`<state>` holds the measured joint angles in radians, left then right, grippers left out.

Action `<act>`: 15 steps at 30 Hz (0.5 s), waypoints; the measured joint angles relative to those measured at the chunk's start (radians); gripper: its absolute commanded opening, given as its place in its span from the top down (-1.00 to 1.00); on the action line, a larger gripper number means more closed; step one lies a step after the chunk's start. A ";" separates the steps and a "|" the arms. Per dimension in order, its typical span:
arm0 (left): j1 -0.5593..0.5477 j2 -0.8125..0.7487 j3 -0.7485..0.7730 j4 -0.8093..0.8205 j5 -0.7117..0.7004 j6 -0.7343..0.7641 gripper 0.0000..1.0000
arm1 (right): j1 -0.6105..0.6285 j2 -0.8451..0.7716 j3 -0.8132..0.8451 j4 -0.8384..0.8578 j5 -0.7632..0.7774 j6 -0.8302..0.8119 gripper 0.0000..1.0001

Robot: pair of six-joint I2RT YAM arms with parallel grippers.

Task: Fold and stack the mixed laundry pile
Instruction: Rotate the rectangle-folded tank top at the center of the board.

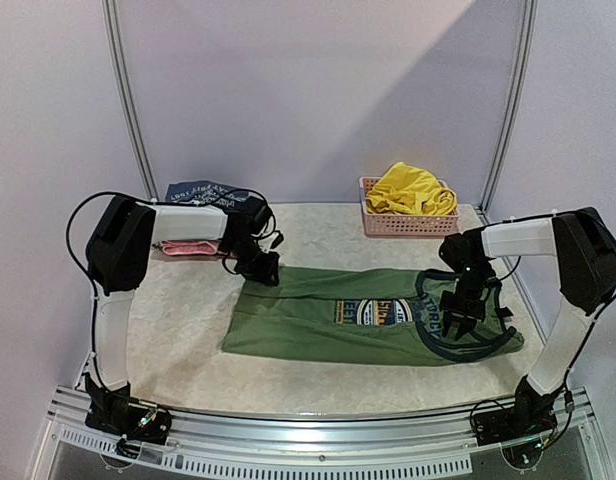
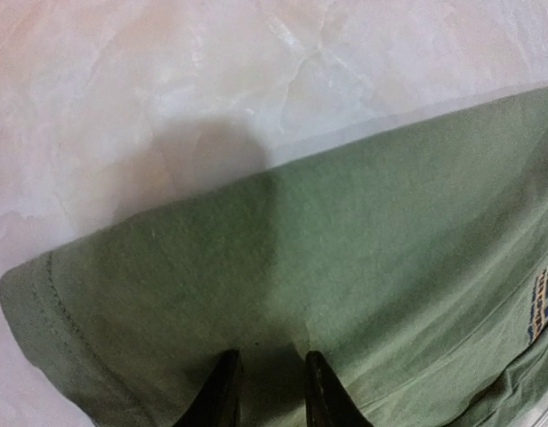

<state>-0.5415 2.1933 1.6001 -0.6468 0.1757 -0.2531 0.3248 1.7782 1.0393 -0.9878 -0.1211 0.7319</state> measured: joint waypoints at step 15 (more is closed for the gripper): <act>-0.001 -0.204 -0.302 0.047 -0.060 -0.032 0.54 | 0.000 0.180 0.228 -0.101 -0.018 -0.061 0.43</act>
<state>-0.5426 1.9892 1.2980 -0.5999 0.1154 -0.2852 0.3248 1.9579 1.2675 -1.0893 -0.1387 0.6708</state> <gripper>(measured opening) 0.233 0.285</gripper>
